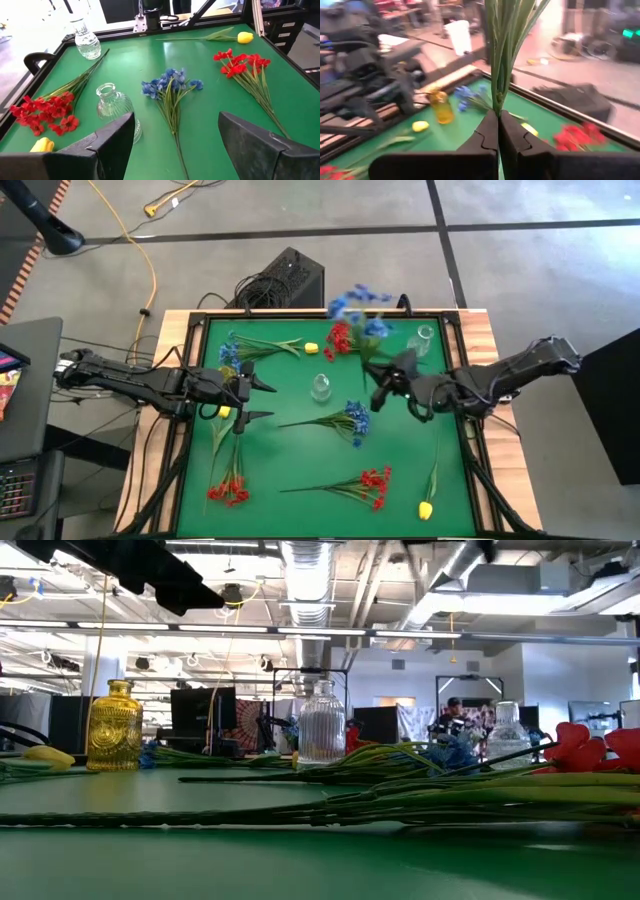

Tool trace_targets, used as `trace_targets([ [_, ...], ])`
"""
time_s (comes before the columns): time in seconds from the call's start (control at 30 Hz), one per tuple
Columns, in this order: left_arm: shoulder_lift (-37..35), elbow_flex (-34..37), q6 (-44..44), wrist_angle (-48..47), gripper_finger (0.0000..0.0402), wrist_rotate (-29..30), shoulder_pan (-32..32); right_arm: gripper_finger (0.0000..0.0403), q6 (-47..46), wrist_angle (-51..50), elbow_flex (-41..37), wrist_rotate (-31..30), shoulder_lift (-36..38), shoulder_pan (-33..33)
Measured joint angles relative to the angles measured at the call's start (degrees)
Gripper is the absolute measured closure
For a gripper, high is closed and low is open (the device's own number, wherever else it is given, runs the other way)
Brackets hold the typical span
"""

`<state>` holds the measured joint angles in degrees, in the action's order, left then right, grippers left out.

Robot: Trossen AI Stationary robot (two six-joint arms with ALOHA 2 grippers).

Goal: Sort flowers into vase by color
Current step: Put the bottom right blue flowers into the bottom transparent vase

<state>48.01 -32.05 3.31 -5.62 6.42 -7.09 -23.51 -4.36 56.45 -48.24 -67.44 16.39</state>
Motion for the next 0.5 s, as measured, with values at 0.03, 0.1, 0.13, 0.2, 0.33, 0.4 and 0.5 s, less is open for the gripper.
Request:
trace_targets([
  [0.03,0.0,0.0,0.0,0.1,0.0125,0.0,0.0,0.0379,2.6,3.2,0.0,2.5,-1.1,-1.4],
  [0.1,0.0,0.0,0.0,0.1,0.0125,0.0,0.0,0.0380,7.1,10.4,0.0,7.9,-3.8,-4.1],
  [0.13,0.0,0.0,-0.1,0.1,0.0125,0.0,0.0,0.0380,9.0,13.8,0.0,10.8,-5.4,-5.4],
  [0.2,0.0,0.0,-0.3,0.1,0.0125,0.0,0.0,0.0380,11.4,19.9,0.0,16.6,-8.6,-8.0],
  [0.33,0.0,0.0,-1.0,0.0,0.0125,0.0,0.0,0.0380,12.5,29.0,0.0,24.6,-14.6,-12.0],
  [0.4,0.0,0.0,-1.0,-0.3,0.0125,0.0,0.0,0.0380,12.7,32.0,-0.1,27.0,-17.1,-13.2],
  [0.5,0.0,0.0,-1.0,-0.8,0.0125,0.0,0.0,0.0380,13.5,34.8,-0.1,28.0,-19.5,-14.0],
])
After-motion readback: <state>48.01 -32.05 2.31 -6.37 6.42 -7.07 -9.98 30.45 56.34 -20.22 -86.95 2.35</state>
